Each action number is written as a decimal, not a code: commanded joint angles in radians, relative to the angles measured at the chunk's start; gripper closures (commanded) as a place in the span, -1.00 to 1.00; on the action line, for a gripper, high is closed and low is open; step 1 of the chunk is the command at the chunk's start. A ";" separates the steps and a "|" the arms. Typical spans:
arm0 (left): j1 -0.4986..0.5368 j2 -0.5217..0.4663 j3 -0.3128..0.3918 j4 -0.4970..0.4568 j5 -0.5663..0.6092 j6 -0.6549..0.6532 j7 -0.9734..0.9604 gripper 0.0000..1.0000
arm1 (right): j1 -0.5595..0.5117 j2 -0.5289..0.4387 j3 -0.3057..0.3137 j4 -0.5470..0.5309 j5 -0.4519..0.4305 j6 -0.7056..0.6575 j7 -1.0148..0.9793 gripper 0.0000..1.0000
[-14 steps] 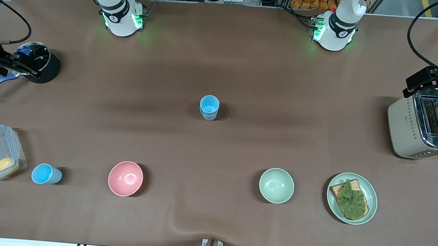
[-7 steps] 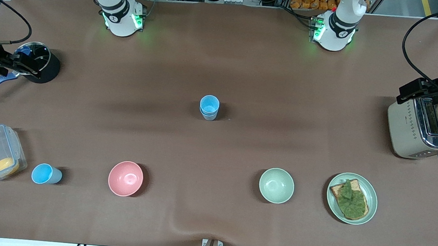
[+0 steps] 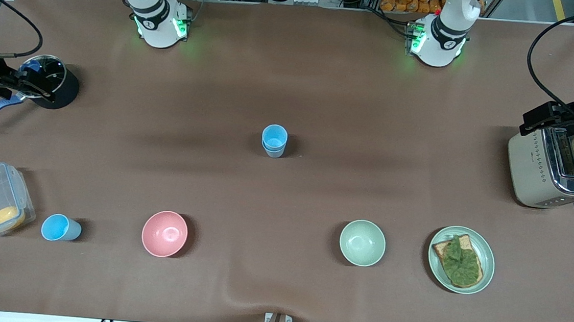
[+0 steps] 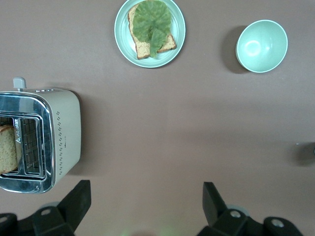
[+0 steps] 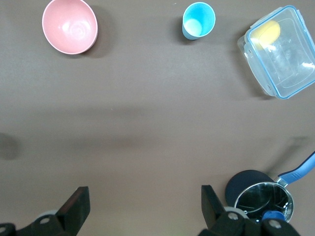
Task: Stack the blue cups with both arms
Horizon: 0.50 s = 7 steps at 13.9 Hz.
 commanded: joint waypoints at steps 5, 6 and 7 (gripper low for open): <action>0.000 0.004 -0.001 0.009 -0.023 -0.016 0.010 -1.00 | 0.011 0.002 0.005 0.017 -0.001 -0.016 0.011 -1.00; -0.001 0.006 -0.001 0.009 -0.023 -0.016 0.009 -1.00 | 0.011 0.002 0.005 0.017 -0.001 -0.022 0.011 -1.00; -0.001 0.006 -0.001 0.009 -0.023 -0.018 0.007 -1.00 | 0.010 0.002 0.005 0.017 -0.001 -0.025 0.011 -1.00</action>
